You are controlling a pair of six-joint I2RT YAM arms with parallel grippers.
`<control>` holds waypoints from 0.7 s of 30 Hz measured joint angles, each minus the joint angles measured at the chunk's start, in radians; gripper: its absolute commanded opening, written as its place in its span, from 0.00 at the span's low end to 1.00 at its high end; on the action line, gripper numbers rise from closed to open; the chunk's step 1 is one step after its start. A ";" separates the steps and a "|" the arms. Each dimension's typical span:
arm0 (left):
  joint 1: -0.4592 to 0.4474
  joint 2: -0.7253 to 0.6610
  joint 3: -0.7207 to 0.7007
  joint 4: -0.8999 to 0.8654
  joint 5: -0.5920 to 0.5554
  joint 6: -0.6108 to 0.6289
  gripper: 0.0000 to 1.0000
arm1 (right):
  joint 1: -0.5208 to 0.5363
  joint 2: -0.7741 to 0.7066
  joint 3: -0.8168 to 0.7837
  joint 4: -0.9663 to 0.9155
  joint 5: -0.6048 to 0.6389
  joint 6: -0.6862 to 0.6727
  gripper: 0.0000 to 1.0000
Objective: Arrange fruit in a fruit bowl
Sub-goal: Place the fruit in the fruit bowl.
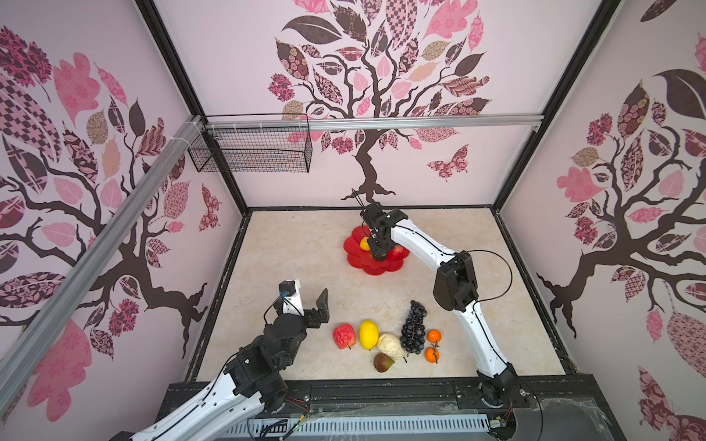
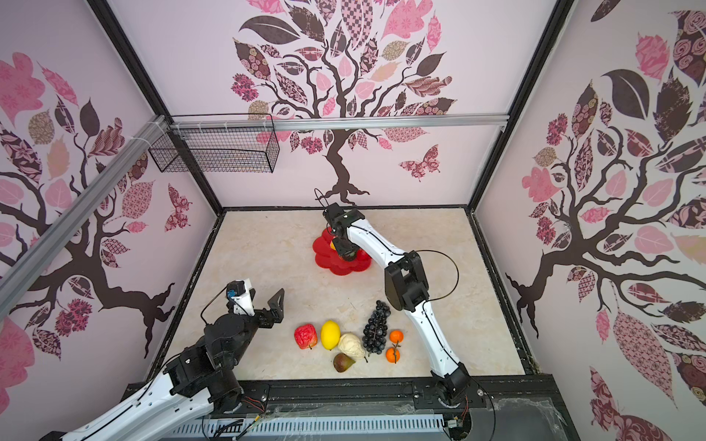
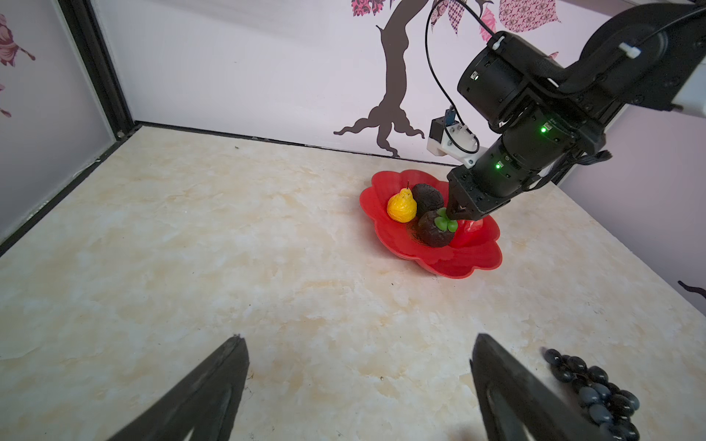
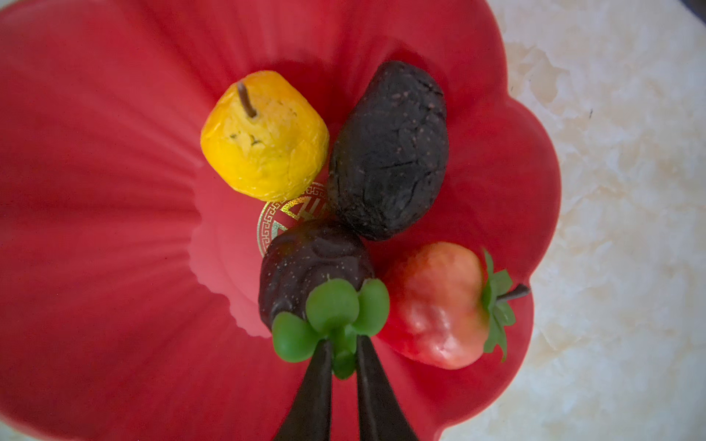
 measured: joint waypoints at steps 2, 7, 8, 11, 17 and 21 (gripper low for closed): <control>0.000 0.000 0.000 0.000 0.000 0.000 0.95 | 0.000 0.008 0.000 0.000 0.001 -0.002 0.25; 0.000 0.000 0.000 0.000 0.000 0.000 0.95 | 0.000 0.010 0.006 0.001 0.000 -0.006 0.29; 0.000 0.000 0.000 0.000 0.000 0.000 0.95 | 0.000 0.010 0.006 0.001 0.000 -0.006 0.30; 0.000 0.000 0.000 0.000 0.000 0.000 0.95 | 0.000 0.010 0.006 0.001 -0.003 -0.006 0.32; 0.000 0.006 0.000 0.000 0.000 0.000 0.95 | 0.000 0.010 0.006 0.002 -0.022 -0.010 0.43; 0.000 0.016 0.000 0.000 0.000 0.000 0.95 | 0.000 0.010 0.006 0.003 -0.031 -0.011 0.48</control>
